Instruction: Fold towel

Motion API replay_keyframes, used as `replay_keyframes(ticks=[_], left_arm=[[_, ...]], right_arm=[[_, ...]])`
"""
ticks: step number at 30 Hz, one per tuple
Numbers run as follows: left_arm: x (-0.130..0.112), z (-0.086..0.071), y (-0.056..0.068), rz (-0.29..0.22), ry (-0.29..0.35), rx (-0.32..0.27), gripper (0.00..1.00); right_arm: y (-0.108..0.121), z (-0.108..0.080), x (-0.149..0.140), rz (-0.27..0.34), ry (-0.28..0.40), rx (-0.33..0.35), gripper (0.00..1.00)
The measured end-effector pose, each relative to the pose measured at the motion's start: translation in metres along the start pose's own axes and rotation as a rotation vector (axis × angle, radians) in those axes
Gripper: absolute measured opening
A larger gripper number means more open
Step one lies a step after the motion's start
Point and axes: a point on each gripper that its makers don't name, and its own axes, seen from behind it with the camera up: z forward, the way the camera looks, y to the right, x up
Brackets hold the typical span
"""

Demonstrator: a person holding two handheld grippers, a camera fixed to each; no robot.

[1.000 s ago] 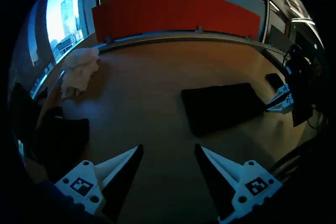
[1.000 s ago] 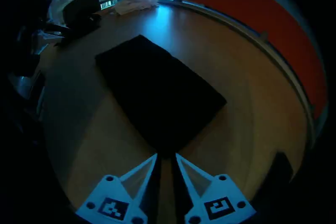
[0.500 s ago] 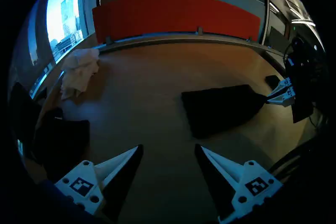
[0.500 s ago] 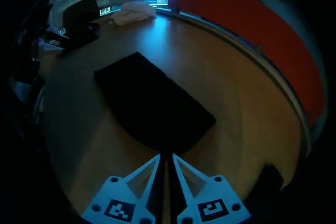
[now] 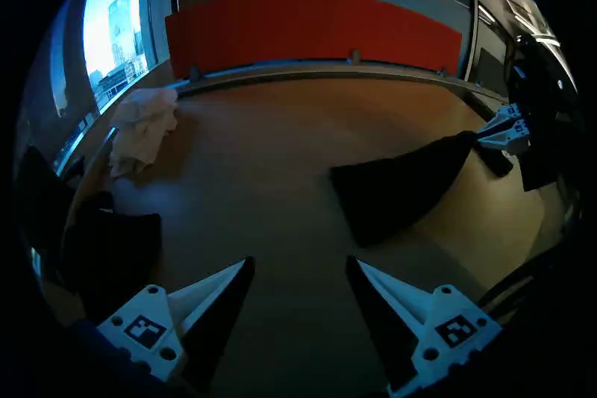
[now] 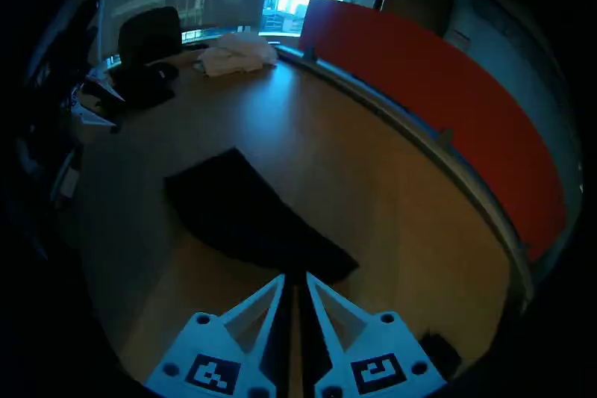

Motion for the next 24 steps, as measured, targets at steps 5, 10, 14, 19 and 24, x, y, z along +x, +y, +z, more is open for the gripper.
replay_keyframes(ticks=[5, 10, 14, 19, 24], left_arm=[[0.000, -0.002, 0.001, -0.002, 0.003, -0.002, 0.90], [-0.001, -0.004, 0.001, -0.003, 0.003, -0.001, 0.90], [-0.002, -0.005, 0.002, -0.005, 0.003, 0.001, 0.90], [-0.002, -0.008, 0.001, -0.010, 0.005, 0.002, 0.90], [-0.002, -0.012, 0.001, -0.014, 0.009, 0.003, 0.90]], right_arm=[[0.008, -0.009, 0.011, -0.013, 0.020, -0.015, 0.05], [0.010, -0.014, 0.015, -0.030, 0.025, -0.016, 0.05], [0.008, -0.015, 0.017, -0.047, 0.024, -0.012, 0.05], [0.001, -0.013, 0.025, -0.068, 0.034, 0.006, 0.05], [-0.008, -0.009, 0.036, -0.096, 0.044, 0.029, 0.05]])
